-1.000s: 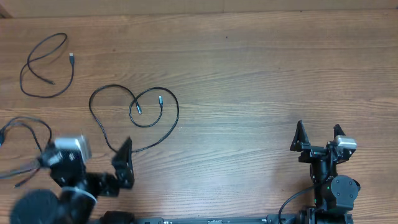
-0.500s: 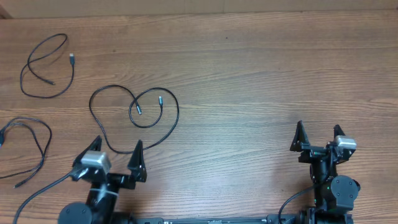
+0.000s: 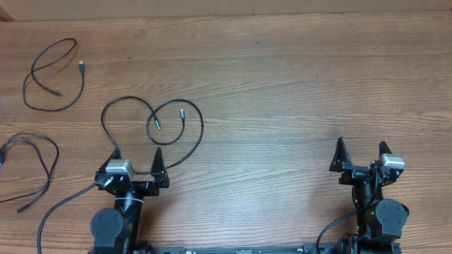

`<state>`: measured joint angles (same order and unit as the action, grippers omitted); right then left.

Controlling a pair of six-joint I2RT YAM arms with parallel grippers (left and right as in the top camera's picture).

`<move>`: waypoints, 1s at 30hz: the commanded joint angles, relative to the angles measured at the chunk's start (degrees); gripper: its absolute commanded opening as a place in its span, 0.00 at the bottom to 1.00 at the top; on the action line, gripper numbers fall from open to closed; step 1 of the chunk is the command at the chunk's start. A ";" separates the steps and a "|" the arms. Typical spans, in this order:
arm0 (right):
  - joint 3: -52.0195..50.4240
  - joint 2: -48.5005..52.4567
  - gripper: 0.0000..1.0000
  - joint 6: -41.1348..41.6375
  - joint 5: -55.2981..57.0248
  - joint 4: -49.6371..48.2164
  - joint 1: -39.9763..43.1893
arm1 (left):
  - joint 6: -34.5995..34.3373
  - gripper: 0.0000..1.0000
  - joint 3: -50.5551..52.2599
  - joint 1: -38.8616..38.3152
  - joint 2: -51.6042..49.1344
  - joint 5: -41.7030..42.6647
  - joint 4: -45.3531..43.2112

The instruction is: Untangle cables

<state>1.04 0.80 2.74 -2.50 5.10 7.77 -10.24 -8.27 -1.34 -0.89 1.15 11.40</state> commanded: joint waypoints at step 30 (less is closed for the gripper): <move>-0.59 -0.63 1.00 -0.48 0.48 -0.42 -0.31 | 10.49 1.00 8.00 5.03 0.76 -3.08 -7.13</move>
<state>1.04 0.80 2.74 -2.52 5.10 7.77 -1.04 -0.62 0.99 -0.86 -1.78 4.58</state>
